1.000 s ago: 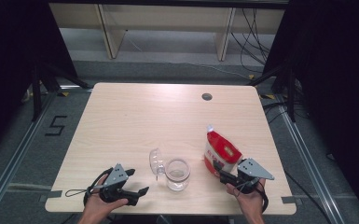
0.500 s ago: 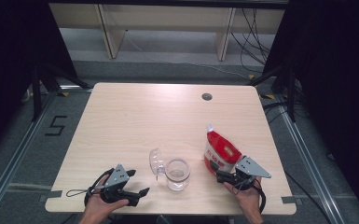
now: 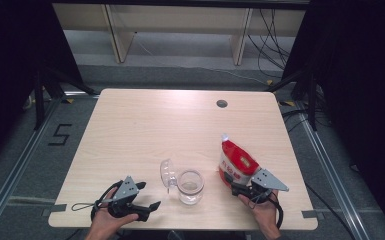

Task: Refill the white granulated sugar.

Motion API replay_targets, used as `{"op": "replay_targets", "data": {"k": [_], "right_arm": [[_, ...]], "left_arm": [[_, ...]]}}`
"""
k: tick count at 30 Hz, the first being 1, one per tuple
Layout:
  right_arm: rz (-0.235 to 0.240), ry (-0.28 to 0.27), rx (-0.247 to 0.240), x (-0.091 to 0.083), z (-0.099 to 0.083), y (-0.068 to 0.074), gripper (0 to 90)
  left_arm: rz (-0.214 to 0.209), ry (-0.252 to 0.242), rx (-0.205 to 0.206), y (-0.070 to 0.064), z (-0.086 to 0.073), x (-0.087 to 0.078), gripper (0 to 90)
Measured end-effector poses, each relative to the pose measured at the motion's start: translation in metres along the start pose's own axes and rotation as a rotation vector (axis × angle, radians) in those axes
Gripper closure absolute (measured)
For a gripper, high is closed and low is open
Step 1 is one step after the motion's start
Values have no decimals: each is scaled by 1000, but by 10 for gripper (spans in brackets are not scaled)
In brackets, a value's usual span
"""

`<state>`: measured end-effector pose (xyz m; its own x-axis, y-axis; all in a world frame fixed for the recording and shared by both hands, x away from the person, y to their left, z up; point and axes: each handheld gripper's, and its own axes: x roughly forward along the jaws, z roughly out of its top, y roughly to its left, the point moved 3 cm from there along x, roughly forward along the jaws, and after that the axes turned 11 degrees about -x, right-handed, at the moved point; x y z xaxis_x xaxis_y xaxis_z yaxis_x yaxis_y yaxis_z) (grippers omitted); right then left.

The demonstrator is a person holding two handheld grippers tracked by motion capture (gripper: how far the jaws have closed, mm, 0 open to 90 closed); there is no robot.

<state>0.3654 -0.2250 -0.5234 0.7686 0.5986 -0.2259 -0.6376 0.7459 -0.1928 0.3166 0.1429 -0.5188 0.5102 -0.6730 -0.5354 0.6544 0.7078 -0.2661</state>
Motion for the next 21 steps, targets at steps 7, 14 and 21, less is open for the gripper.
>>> {"op": "replay_targets", "data": {"k": [7,14,21], "right_arm": [[-3,-17,2,3,0,0,326],[-3,-26,13,4,0,-2,335],[11,-43,4,7,1,-5,361]], "left_arm": [[-4,-2,11,-1,0,2,165],[-1,-1,4,0,1,0,165],[-2,7,20,-1,1,1,166]]}}
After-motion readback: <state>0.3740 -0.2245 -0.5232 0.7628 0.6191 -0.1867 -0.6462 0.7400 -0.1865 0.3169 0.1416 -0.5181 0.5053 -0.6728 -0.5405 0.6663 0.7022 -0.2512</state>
